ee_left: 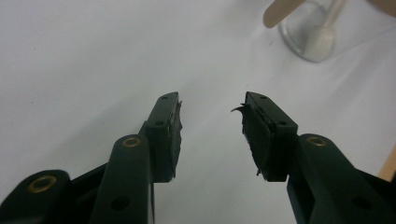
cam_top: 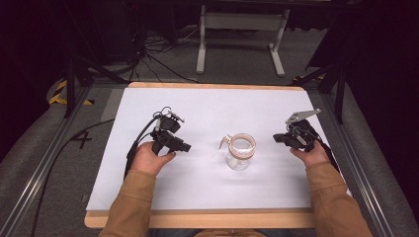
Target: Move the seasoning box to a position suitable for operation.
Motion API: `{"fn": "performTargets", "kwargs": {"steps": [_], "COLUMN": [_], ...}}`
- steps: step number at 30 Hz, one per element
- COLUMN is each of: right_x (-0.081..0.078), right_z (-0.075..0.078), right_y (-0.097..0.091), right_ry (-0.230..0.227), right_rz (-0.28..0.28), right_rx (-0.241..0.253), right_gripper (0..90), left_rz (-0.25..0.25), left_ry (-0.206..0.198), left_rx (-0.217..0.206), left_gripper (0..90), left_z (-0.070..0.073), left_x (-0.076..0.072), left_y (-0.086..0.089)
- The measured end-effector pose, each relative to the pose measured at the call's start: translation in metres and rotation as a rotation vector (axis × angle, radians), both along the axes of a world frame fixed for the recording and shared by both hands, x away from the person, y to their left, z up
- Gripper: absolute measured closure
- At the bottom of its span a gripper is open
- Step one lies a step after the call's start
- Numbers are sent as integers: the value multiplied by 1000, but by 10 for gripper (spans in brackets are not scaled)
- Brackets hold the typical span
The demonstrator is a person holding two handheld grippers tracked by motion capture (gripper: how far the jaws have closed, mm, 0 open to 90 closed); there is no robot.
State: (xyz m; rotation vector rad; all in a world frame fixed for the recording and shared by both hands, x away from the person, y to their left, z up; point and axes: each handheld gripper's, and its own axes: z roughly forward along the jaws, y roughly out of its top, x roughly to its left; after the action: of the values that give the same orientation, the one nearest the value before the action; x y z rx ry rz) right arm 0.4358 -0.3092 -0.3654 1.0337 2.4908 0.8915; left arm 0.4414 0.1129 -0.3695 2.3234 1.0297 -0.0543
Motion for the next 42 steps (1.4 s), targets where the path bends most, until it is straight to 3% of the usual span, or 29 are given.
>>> {"fn": "performTargets", "kwargs": {"steps": [3, 6, 7, 10, 12, 13, 14, 16, 17, 19, 20, 21, 24, 25, 27, 29, 32, 34, 36, 38, 40, 42], "right_x": [0, -1, -1, -1, -2, -2, -3, -5, -6, -9, -9, -10, -10, -8, -7, -6, -7, -8, -8, -8, -7, -7], "right_z": [-1, -1, -1, -2, -4, -4, -3, -3, -3, -2, -2, -2, -5, -10, -12, -19, -21, -21, -20, -22, -25, -29], "right_y": [2, 4, 6, 7, 9, 10, 10, 12, 14, 17, 17, 19, 21, 24, 25, 29, 33, 34, 36, 36, 37, 40], "right_ry": [0, 1, 6, 10, 12, 9, 8, 2, -7, -27, -27, -34, -31, -6, -2, 6, 3, 0, -6, -23, -10, -18], "right_rz": [18, 29, 40, 47, 61, 68, 74, 98, 116, 131, 131, 135, 141, 137, 137, 141, 144, 146, 148, 131, 122, 123], "right_rx": [19, 30, 44, 45, 57, 67, 79, 110, 130, 140, 140, 152, 160, 166, 164, 149, 147, 142, 138, 126, 127, 112], "right_gripper": [897, 897, 896, 896, 896, 896, 896, 896, 895, 895, 895, 896, 896, 896, 895, 895, 894, 894, 894, 892, 892, 892], "left_rz": [-8, 34, 48, 52, 69, 66, 66, 59, 41, 19, 19, 9, -20, -30, -57, -51, -32, 1, -6, -7, -15, -24], "left_ry": [-30, -44, -76, -66, -13, -10, -10, -25, -73, -128, -128, -169, -184, -183, -170, -178, -192, -183, -190, -204, -201, -183], "left_rx": [5, 15, 31, 36, -34, -62, -62, -76, -79, -82, -82, -82, -62, -58, -60, -73, -75, -109, -134, -137, -129, -118], "left_gripper": [589, 537, 571, 621, 630, 614, 606, 601, 588, 573, 563, 559, 573, 575, 585, 611, 571, 565, 575, 612, 650, 664], "left_z": [3, 7, 8, 9, 11, 11, 11, 13, 15, 17, 17, 18, 19, 19, 20, 20, 20, 21, 24, 25, 25, 23], "left_x": [-3, -5, -7, -7, -3, -3, -3, -4, -7, -9, -9, -12, -13, -14, -15, -16, -17, -17, -19, -21, -21, -21], "left_y": [1, 4, 3, 3, 6, 8, 8, 8, 8, 7, 7, 5, 4, 3, 3, 2, 2, 2, 2, -1, -3, -5]}}
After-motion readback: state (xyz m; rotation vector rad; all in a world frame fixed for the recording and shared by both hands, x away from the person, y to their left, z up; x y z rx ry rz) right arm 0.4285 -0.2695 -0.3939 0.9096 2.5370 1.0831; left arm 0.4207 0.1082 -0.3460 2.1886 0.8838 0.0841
